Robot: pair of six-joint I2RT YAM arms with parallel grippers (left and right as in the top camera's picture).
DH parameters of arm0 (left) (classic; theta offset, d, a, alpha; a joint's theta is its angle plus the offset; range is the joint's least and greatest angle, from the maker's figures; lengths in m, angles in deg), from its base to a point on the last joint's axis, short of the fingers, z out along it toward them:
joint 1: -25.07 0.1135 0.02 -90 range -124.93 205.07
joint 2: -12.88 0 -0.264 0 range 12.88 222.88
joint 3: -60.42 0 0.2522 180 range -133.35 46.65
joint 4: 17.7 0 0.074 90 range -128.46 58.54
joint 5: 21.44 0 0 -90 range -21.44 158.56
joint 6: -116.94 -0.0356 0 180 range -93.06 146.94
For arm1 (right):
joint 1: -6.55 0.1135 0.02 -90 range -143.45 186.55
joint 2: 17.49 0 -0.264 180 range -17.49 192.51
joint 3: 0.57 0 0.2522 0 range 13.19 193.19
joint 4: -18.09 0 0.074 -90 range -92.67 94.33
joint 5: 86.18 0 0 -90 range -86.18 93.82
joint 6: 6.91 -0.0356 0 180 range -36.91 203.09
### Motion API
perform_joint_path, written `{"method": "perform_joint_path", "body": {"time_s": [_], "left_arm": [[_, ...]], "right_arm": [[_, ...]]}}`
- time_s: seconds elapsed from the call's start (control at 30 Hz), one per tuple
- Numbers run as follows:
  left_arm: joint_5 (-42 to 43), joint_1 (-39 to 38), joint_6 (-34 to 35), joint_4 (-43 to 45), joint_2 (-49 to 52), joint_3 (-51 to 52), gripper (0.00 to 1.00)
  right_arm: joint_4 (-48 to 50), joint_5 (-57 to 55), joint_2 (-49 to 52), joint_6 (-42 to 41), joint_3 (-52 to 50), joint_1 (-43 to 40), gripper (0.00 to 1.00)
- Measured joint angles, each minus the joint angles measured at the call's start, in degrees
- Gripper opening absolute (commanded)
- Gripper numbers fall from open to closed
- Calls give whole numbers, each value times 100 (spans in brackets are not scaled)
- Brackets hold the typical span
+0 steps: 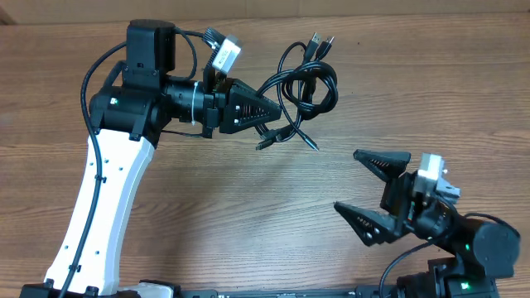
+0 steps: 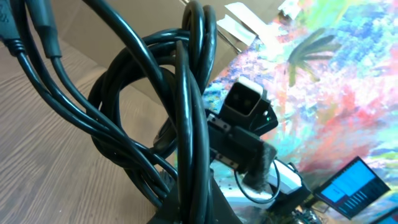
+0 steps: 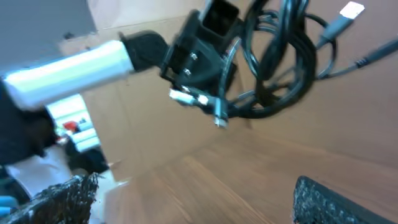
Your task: Untangle cables
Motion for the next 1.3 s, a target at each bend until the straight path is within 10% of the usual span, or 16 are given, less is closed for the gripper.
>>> {"method": "perform_joint_path", "body": {"time_s": [0.4, 0.83, 1.3], "left_arm": [[175, 0, 1764, 2048, 0, -22, 4], [201, 0, 2594, 2855, 0, -22, 4], [105, -2, 2391, 3064, 0, -22, 4]], "right_arm": [[640, -732, 1585, -3104, 13, 0, 100], [7086, -87, 5237, -5777, 81, 0, 84], [7099, -129, 5816, -6876, 85, 4, 83]]}}
